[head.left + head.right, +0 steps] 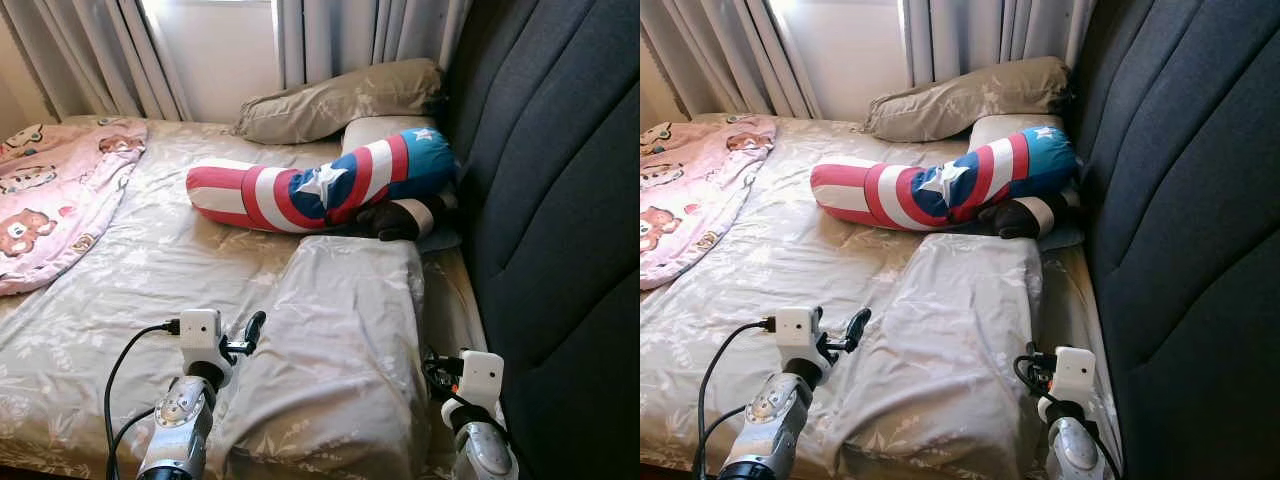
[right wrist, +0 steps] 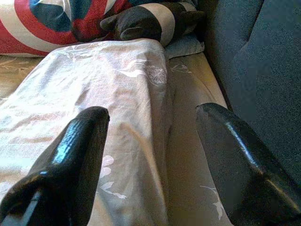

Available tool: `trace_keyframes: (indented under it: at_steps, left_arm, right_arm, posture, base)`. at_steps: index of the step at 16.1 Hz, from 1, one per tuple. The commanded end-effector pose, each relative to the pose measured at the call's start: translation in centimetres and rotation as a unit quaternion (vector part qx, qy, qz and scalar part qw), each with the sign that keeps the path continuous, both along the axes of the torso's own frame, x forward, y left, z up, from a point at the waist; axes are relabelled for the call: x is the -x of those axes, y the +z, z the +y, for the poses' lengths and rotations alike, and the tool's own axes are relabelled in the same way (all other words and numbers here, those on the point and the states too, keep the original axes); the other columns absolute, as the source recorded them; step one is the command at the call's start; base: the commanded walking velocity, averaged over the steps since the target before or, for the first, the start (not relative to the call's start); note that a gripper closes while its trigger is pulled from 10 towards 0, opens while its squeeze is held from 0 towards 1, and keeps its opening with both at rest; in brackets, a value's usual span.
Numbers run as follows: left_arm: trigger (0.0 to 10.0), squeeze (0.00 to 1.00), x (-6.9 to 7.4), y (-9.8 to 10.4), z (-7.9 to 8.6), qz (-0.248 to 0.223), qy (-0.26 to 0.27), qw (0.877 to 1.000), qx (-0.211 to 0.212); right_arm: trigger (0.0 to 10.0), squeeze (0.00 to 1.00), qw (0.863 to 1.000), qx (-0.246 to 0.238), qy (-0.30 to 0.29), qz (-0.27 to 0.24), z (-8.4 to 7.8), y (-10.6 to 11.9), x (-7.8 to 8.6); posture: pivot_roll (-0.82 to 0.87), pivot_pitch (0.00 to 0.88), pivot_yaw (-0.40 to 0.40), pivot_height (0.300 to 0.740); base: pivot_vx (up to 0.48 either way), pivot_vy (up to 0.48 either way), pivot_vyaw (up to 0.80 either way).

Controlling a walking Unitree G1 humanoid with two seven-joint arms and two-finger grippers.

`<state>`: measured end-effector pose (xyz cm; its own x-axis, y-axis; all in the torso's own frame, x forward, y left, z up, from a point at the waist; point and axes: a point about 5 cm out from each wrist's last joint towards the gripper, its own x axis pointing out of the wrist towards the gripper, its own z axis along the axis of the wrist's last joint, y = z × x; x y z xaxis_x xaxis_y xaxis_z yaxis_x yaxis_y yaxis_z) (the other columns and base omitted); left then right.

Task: Clean up the room

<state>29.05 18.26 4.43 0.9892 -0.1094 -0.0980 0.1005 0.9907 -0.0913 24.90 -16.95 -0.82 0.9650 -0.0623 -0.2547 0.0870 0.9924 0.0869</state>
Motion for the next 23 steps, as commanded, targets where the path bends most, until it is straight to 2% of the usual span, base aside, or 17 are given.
trace_keyframes:
  at_steps: [1, 5, 23]
  left_arm:
    - [10.0, 0.00, -0.38, 0.46, 0.05, -0.005, -0.002, 1.000, -0.007]
    - [10.0, 0.00, -0.40, 0.52, 0.14, -0.007, -0.001, 1.000, -0.011]
    - [10.0, 0.00, -0.19, 0.57, 0.03, -0.013, -0.001, 1.000, -0.010]
  right_arm:
    - [10.0, 0.00, 1.000, -0.001, -0.004, -0.001, 0.01, -0.01, 0.06]
    - [10.0, 0.00, 1.000, -0.001, -0.006, 0.009, -0.01, -0.29, 0.25]
    - [10.0, 0.00, 1.000, -0.001, -0.013, -0.001, -0.35, 0.08, 0.02]
  posture:
    - [-0.05, 0.000, -0.024, 0.740]
    - [-0.04, 0.000, -0.024, 0.740]
    - [-0.04, 0.000, -0.026, 0.740]
  base:
    - [0.000, 0.000, 0.00]
    - [0.000, 0.310, 0.00]
    - [0.000, 0.000, 0.00]
